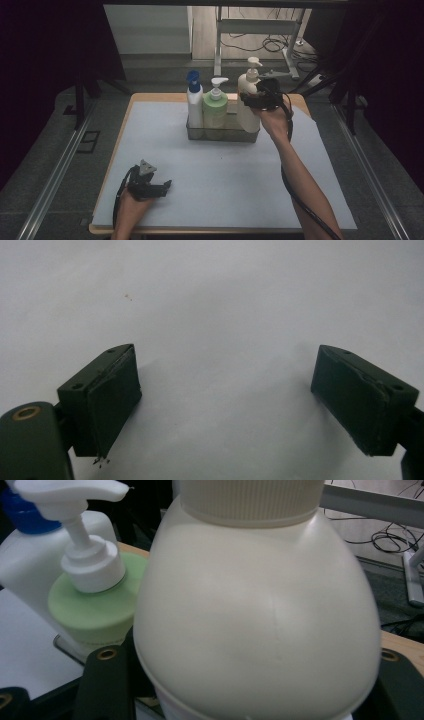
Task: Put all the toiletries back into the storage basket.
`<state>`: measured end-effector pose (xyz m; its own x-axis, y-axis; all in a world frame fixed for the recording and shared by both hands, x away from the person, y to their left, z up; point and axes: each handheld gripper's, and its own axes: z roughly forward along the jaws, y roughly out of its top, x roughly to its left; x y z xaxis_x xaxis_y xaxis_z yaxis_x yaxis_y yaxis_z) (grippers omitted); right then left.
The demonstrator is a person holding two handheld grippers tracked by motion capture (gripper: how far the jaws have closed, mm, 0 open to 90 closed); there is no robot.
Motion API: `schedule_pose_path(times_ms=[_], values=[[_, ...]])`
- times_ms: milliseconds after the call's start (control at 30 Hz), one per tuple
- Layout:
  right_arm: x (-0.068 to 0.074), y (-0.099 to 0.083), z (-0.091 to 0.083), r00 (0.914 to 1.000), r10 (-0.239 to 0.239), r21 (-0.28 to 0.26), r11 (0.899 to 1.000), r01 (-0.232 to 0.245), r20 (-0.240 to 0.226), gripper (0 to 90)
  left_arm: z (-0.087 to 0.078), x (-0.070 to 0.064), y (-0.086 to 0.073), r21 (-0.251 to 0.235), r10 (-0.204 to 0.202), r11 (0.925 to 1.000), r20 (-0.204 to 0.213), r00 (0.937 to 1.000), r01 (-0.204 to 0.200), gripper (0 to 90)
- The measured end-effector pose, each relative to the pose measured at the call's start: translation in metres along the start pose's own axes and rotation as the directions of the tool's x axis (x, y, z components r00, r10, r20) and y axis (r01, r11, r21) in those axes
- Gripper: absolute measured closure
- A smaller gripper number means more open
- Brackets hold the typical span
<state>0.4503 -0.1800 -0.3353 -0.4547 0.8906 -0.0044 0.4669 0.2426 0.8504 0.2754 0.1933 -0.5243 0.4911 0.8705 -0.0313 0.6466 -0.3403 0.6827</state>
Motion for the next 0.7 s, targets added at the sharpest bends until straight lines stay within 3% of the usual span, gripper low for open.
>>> schedule_pose_path(times_ms=[300,533,700], values=[[0.001,0.002,0.018,0.9998,0.003,-0.011,1.0,-0.003,0.022,36.9,0.0,0.0,0.0,0.002,-0.001,1.0,0.001,1.0,0.001,11.9],[-0.002,-0.004,0.034,0.9989,0.028,-0.015,1.0,-0.027,0.038,36.9,0.0,0.0,0.0,0.003,-0.001,1.0,0.001,1.0,0.001,12.0],[-0.001,-0.01,0.042,0.9989,0.019,-0.023,1.0,-0.018,0.043,36.9,0.0,0.0,0.0,0.003,-0.001,1.0,0.002,1.0,0.001,12.0]])
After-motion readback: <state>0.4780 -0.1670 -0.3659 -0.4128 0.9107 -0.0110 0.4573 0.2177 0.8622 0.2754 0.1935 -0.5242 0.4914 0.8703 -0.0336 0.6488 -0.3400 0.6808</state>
